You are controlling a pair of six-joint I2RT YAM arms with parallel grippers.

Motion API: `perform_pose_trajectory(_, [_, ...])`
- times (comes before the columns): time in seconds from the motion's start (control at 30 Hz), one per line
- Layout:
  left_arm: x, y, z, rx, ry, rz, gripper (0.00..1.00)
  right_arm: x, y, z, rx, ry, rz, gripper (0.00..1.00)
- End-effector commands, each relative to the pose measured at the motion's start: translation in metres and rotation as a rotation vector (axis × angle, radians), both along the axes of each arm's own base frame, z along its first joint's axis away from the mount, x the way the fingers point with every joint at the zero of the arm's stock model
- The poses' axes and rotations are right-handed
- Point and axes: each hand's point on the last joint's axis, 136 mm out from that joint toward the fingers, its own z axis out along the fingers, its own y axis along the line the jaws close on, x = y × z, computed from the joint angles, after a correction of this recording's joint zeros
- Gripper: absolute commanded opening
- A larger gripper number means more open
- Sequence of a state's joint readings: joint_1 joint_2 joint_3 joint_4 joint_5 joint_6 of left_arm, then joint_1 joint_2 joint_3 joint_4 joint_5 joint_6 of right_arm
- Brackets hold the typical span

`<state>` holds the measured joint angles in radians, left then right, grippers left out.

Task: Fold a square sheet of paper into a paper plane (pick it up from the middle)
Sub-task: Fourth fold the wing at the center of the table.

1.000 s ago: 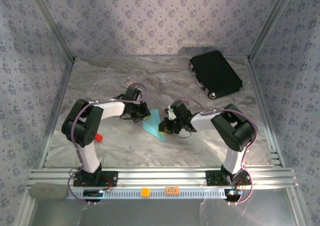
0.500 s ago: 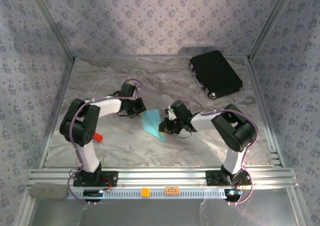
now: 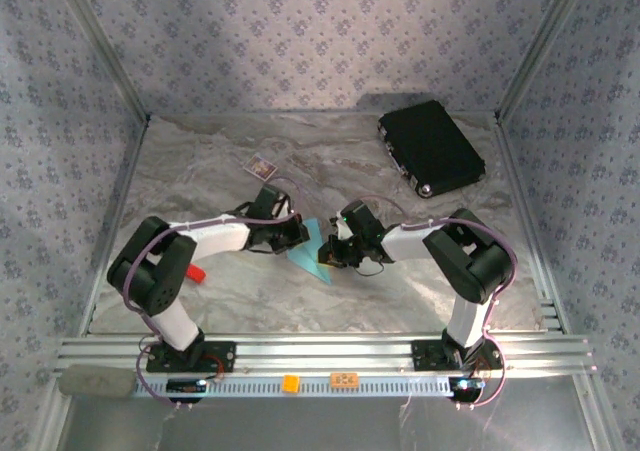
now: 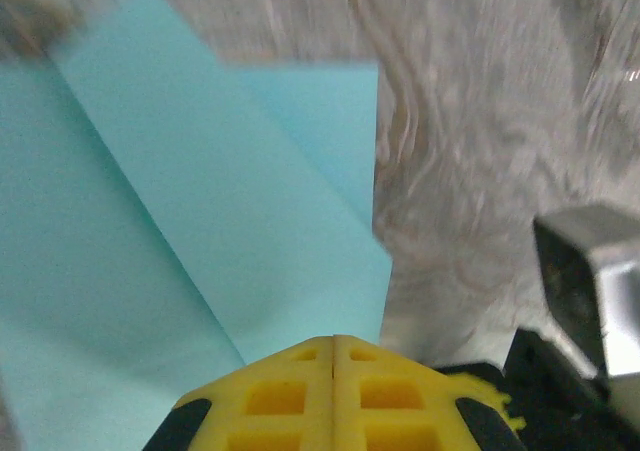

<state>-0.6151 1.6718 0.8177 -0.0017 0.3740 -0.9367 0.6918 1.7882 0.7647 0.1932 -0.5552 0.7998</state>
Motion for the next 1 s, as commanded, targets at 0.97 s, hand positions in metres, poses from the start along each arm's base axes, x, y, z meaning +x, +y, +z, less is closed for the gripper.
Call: perform_pose_trajectory(0.97, [0.059, 0.033, -0.031, 0.062, 0.066, 0.133, 0.00, -0.032, -0.044, -0.047, -0.310, 0.095, 0.006, 0.00])
